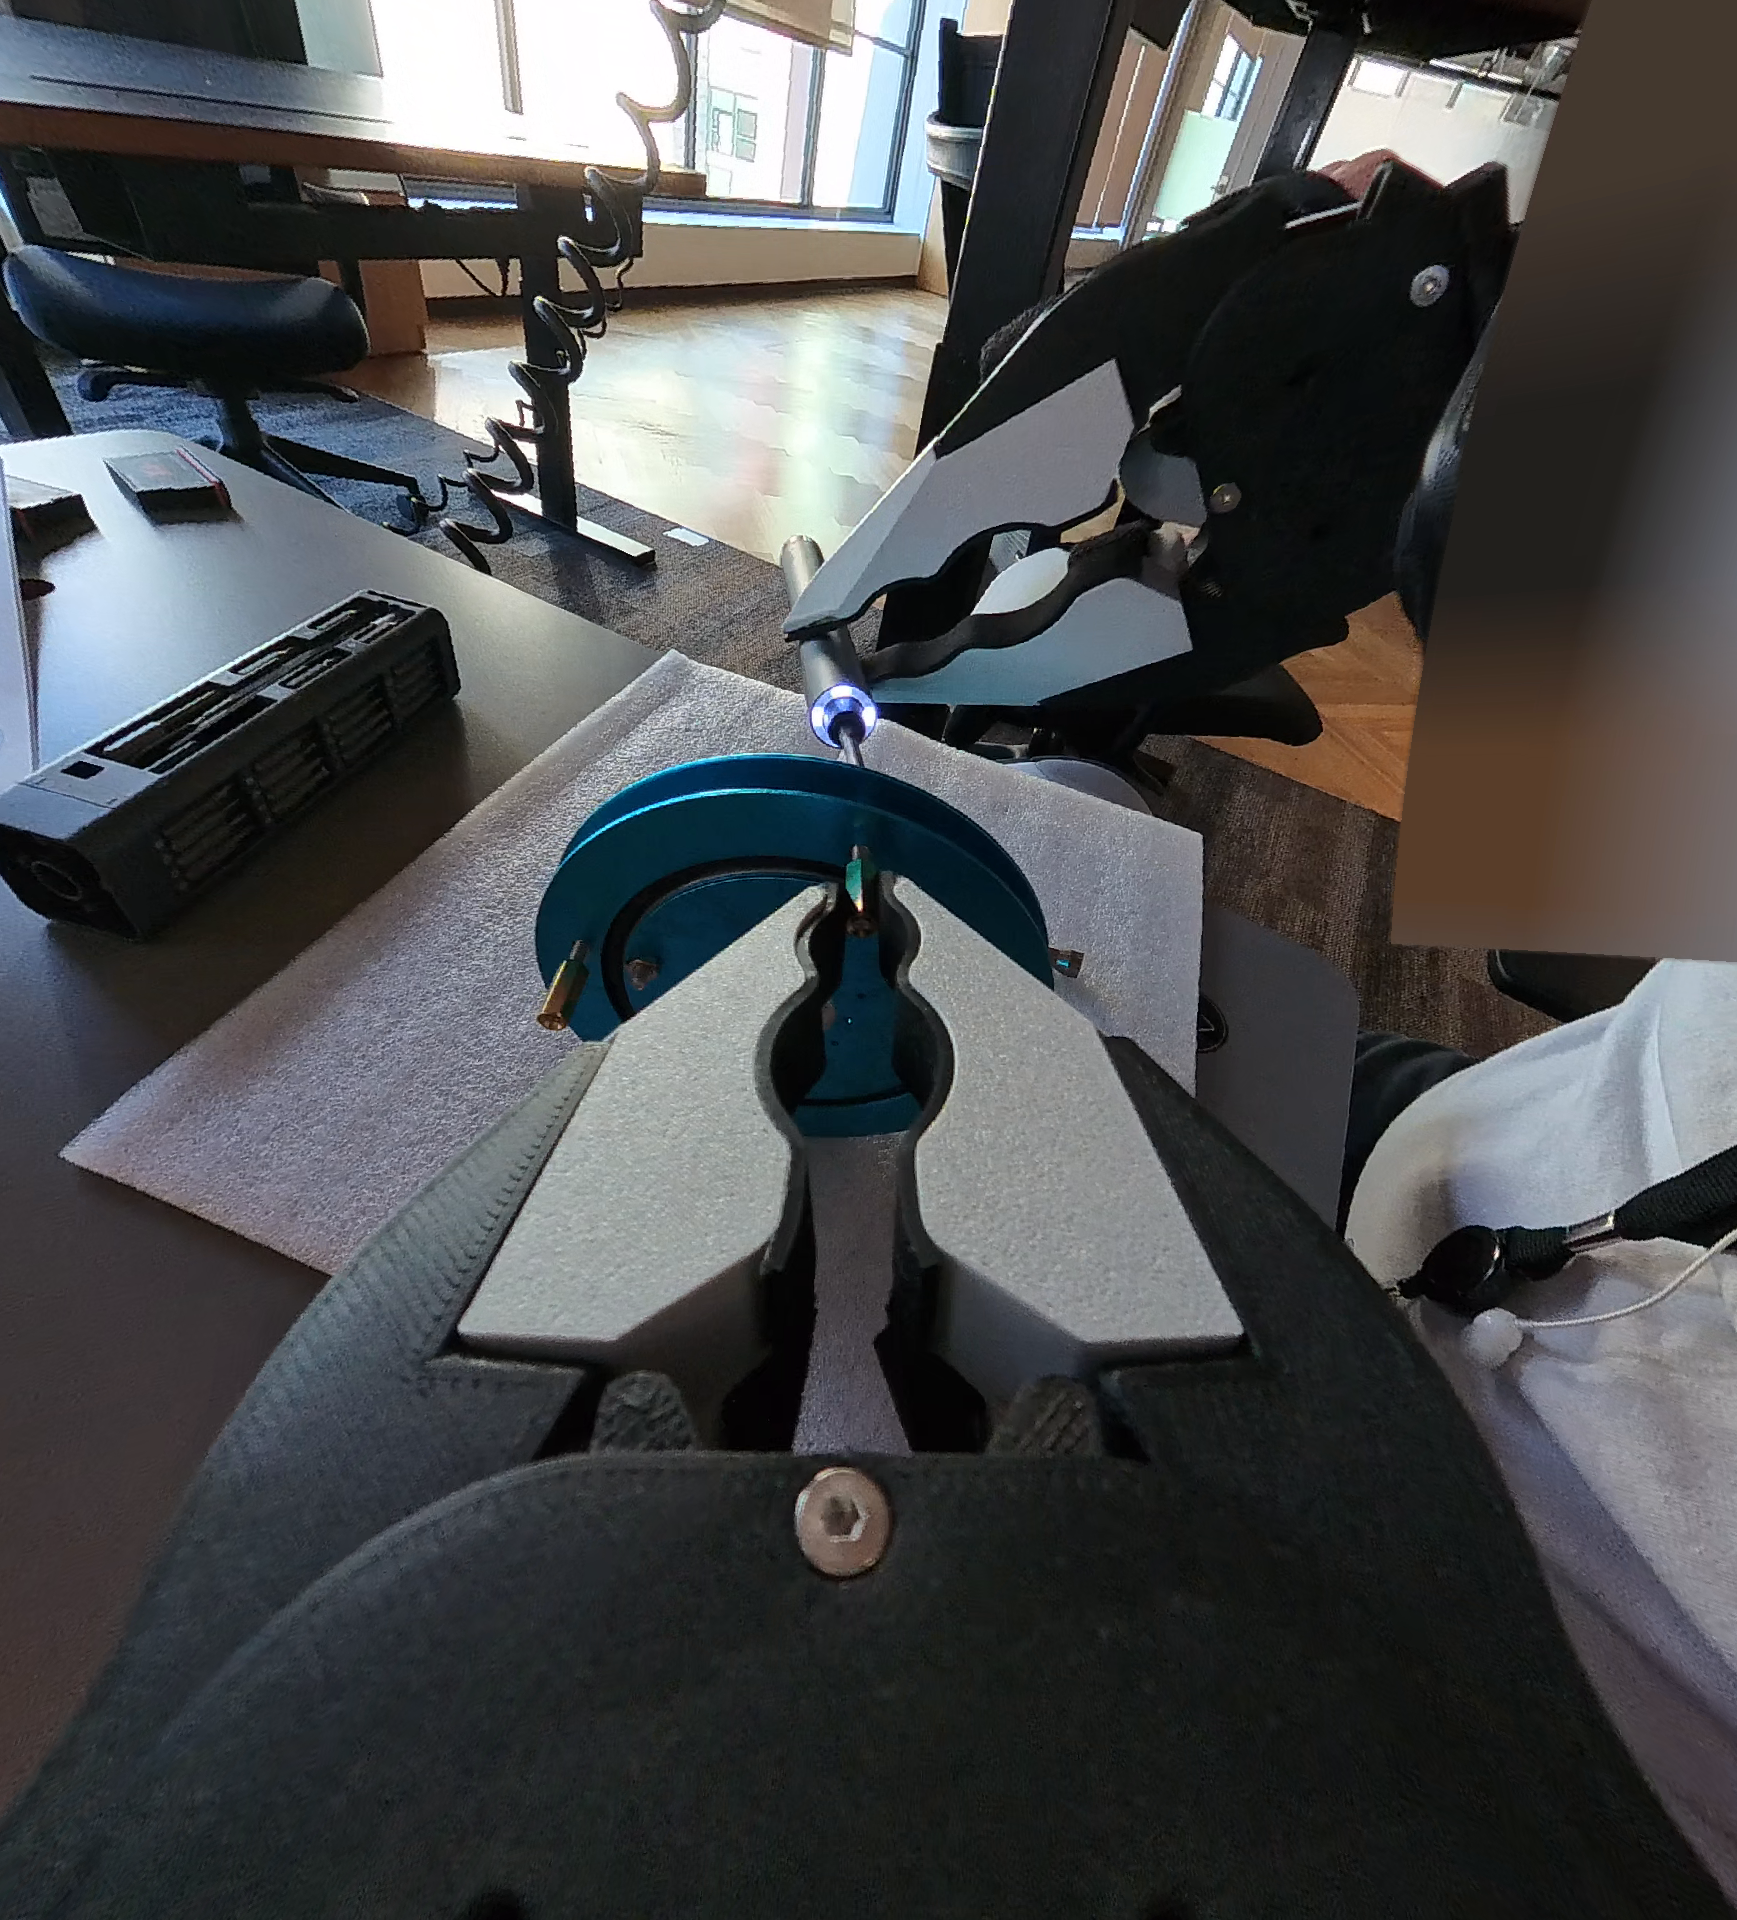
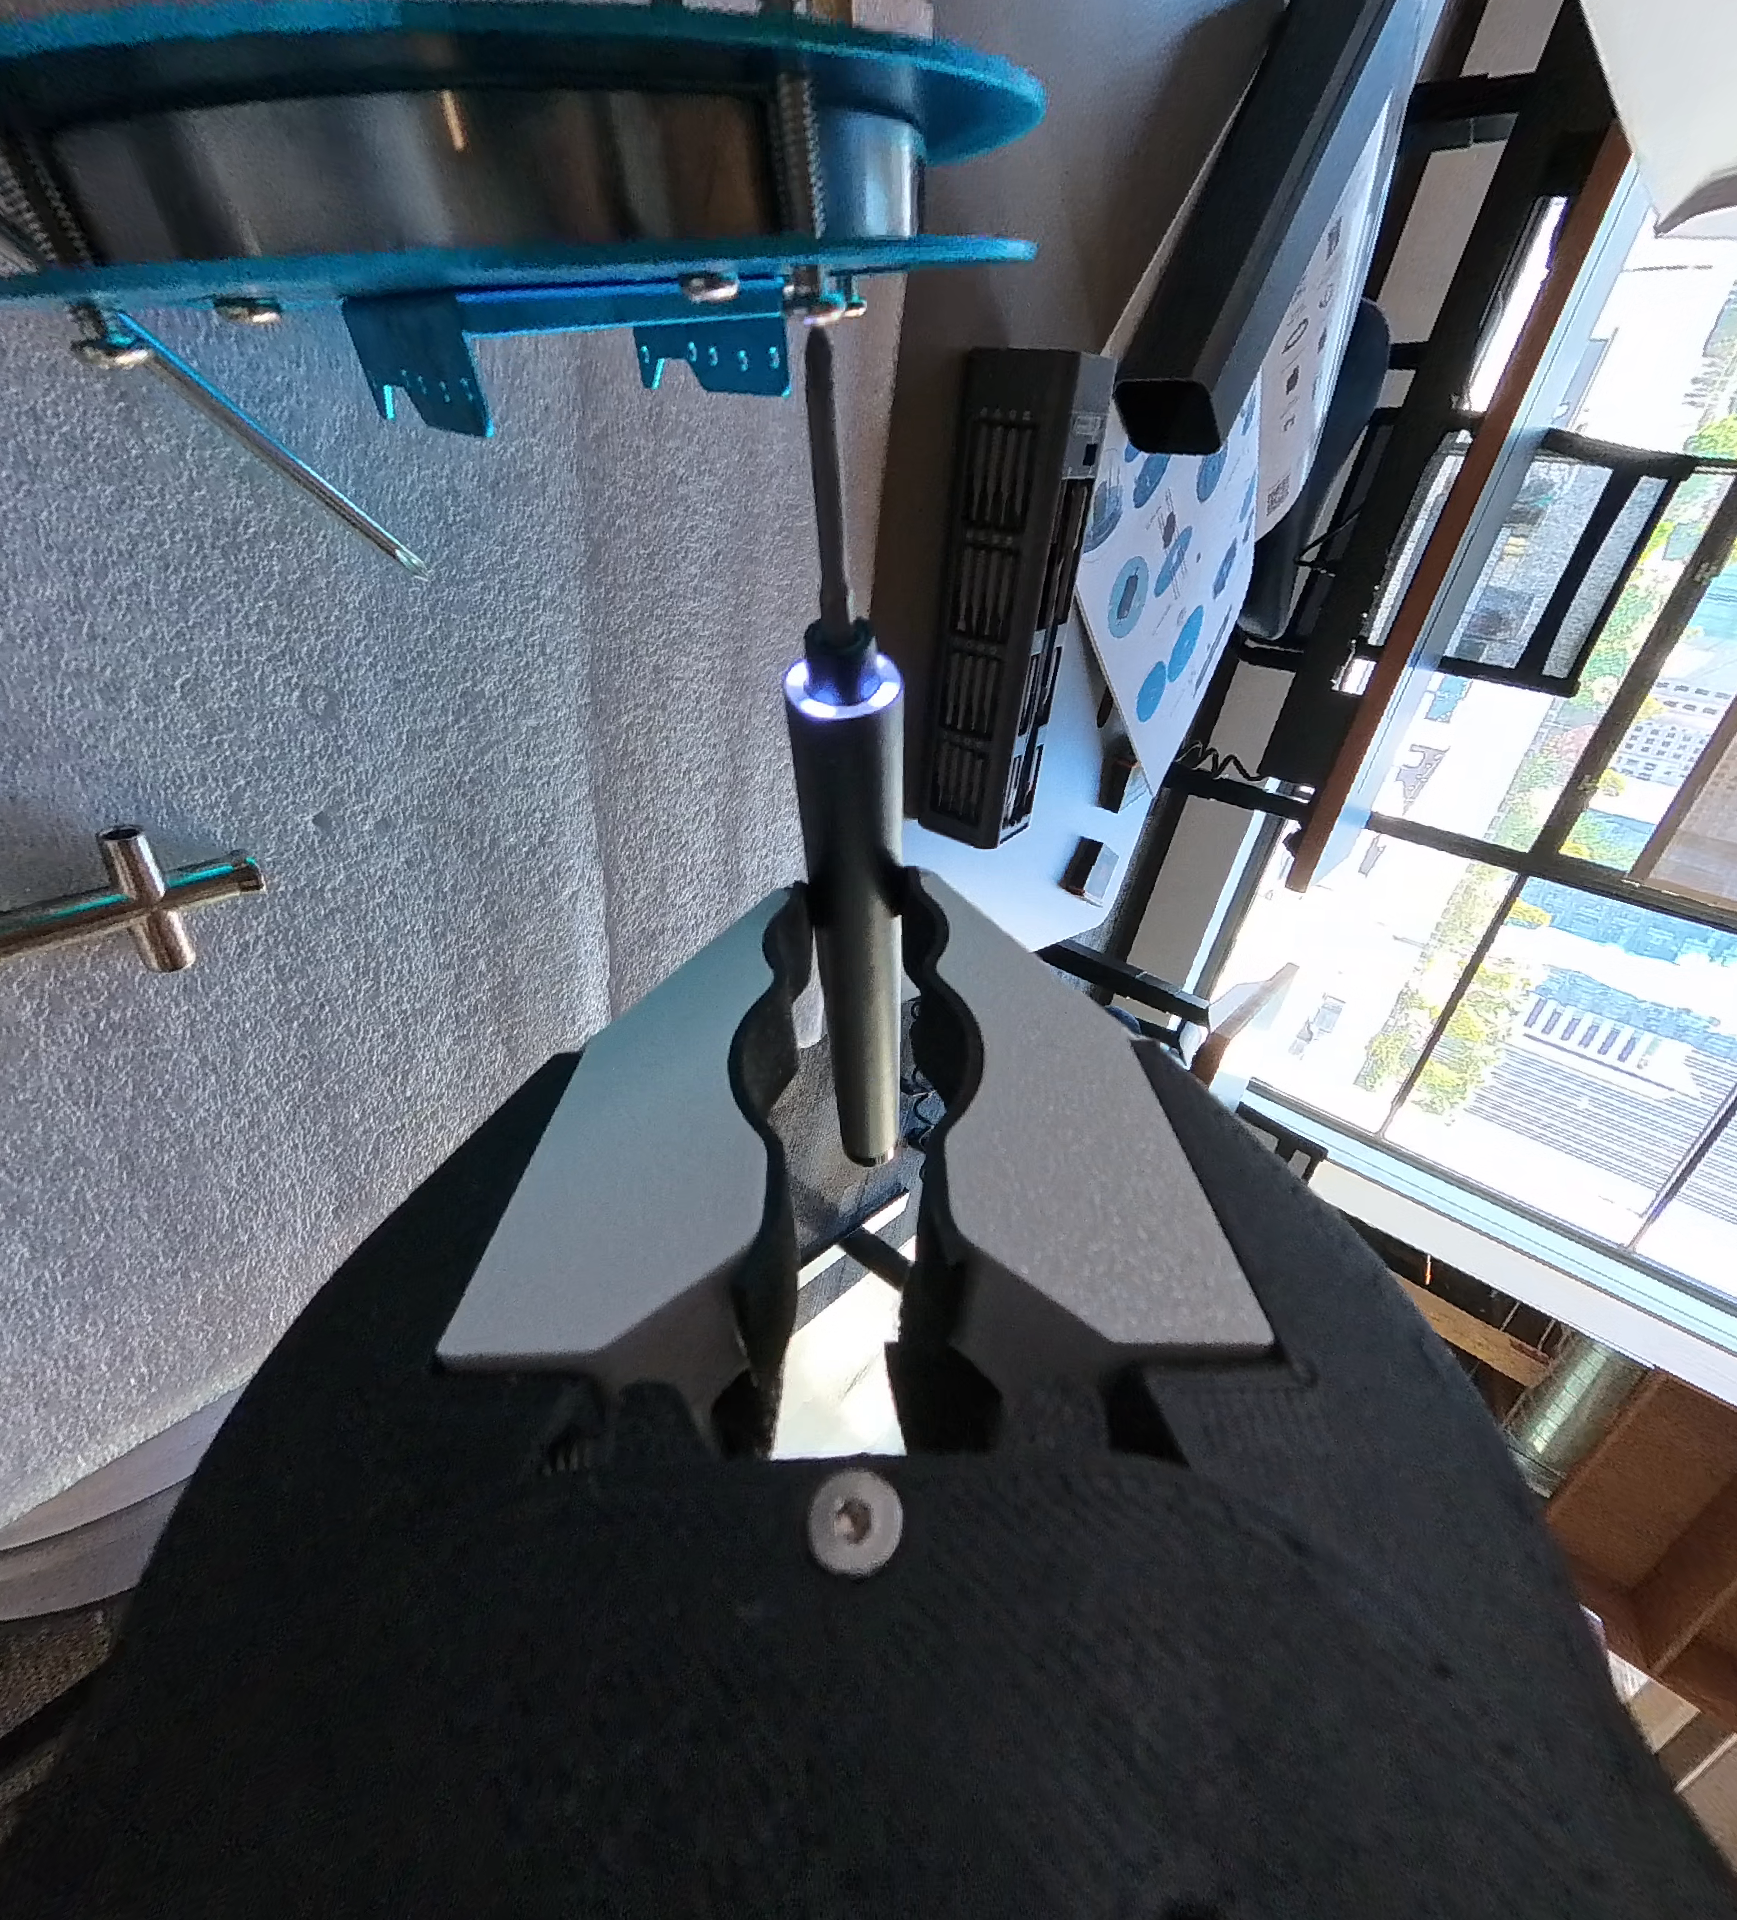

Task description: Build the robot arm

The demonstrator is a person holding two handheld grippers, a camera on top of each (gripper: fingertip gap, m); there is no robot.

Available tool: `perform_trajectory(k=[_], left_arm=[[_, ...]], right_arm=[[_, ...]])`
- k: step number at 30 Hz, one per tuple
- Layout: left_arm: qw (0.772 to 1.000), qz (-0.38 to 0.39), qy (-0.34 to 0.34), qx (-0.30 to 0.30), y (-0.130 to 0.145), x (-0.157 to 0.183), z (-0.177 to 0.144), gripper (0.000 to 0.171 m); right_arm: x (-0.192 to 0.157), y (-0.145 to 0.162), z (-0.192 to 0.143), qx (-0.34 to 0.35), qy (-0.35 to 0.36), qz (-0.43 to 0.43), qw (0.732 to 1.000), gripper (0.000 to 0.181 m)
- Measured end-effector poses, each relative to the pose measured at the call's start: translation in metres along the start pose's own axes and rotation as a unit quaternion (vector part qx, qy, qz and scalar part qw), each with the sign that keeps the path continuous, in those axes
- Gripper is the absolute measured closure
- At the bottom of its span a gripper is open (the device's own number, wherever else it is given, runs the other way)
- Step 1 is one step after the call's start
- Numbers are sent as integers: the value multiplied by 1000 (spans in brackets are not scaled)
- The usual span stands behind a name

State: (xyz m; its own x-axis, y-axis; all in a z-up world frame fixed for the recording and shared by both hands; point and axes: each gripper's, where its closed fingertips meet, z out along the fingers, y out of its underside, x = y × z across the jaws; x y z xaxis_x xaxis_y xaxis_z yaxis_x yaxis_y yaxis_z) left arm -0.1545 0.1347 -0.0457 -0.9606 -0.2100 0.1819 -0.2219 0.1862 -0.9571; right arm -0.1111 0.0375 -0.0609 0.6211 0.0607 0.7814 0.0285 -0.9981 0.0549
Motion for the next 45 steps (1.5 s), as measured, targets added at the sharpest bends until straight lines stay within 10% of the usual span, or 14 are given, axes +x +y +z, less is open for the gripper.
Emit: perform_trajectory(k=[45], left_arm=[[969, -233, 64, -44, 0, -6, -4, 168]], right_arm=[[3, -3, -12, -46, 51, -39, 997, 165]])
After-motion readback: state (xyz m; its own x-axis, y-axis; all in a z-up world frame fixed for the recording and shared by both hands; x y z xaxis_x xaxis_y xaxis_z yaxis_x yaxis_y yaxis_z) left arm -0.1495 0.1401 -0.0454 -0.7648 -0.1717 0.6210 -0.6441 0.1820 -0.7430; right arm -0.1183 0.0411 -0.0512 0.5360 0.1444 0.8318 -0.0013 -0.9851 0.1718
